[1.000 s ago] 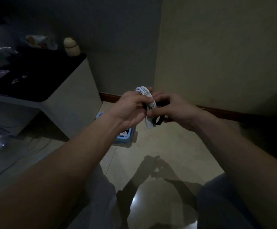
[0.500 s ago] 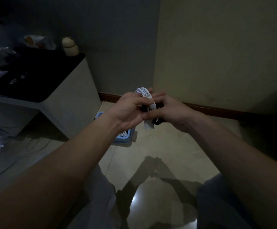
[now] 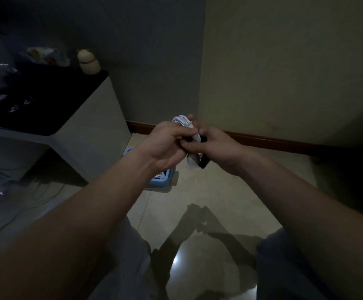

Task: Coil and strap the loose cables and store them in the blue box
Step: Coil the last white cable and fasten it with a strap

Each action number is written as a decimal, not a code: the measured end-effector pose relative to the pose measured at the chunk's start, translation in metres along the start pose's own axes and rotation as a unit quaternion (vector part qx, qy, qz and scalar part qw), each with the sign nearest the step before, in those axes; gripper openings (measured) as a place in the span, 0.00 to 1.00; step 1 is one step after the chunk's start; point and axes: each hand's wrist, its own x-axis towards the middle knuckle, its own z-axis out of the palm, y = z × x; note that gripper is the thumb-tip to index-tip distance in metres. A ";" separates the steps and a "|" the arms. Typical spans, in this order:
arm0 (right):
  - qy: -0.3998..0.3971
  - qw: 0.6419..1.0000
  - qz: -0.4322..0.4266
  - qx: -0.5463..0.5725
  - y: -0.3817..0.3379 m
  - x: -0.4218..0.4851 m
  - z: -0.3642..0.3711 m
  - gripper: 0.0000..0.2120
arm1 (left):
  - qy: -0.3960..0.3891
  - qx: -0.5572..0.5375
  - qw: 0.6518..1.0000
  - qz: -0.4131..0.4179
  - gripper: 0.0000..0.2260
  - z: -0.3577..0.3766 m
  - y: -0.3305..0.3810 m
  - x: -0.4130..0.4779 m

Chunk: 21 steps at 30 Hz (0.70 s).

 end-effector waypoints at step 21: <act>0.039 0.999 0.003 -0.016 -0.012 -0.009 0.003 0.14 | -0.066 -0.018 0.998 0.008 0.17 -0.012 0.009 -0.007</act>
